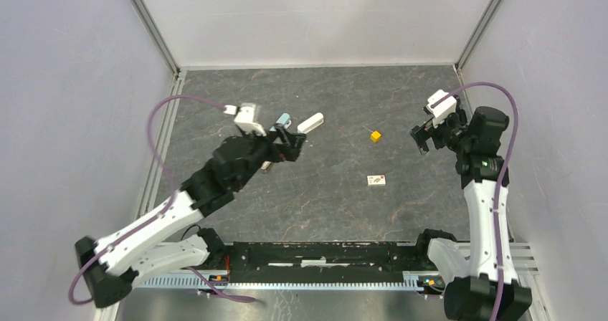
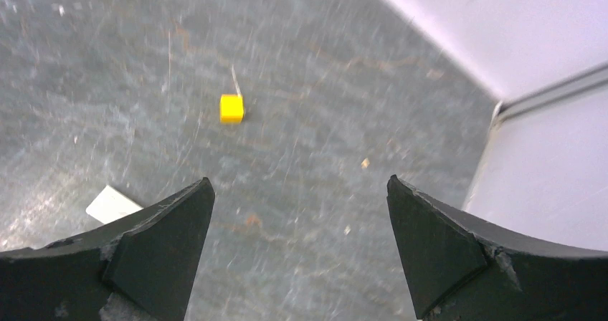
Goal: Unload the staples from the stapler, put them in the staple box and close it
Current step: Reset both arms
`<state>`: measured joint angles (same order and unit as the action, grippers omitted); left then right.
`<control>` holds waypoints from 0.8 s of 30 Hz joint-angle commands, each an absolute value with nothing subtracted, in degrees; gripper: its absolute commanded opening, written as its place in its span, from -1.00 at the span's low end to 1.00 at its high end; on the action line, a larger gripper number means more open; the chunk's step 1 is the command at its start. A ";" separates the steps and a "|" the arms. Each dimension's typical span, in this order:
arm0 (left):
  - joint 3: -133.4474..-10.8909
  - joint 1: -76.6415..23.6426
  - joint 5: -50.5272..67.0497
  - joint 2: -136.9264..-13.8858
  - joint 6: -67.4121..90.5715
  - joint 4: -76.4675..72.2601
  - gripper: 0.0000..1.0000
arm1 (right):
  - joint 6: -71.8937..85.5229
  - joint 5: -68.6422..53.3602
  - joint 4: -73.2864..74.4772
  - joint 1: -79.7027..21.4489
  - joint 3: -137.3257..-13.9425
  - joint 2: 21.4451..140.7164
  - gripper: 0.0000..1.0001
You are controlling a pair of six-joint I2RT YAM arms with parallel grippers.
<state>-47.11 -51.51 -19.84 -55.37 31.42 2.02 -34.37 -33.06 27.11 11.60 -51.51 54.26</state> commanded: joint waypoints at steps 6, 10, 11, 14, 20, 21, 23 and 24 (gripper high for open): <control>-52.47 -47.20 -17.81 -35.59 22.70 24.40 1.00 | -23.29 -45.87 25.18 12.04 -59.04 49.15 0.96; -54.58 -47.18 -18.19 -31.48 22.83 29.14 1.00 | -15.30 -52.27 25.42 12.04 -62.06 50.87 0.96; -55.09 -47.20 -18.09 -30.77 22.92 29.85 1.00 | -14.10 -53.59 25.08 12.00 -62.34 51.03 0.96; -55.89 -47.20 -17.42 -29.11 23.03 31.17 1.00 | -13.02 -57.58 23.77 11.95 -62.81 50.95 0.96; -56.05 -47.18 -17.25 -26.99 22.94 31.88 1.00 | -12.03 -57.07 22.91 11.95 -63.91 49.92 0.96; -56.07 -47.20 -17.17 -26.86 22.94 32.01 1.00 | -11.48 -56.42 22.54 11.97 -63.53 49.47 0.96; -56.08 -47.20 -17.22 -26.54 22.86 32.16 1.00 | -9.18 -53.81 20.40 12.00 -61.87 47.85 0.96; -55.92 -47.20 -17.30 -26.34 22.93 32.12 1.00 | -8.34 -52.54 19.50 11.99 -61.06 46.94 0.96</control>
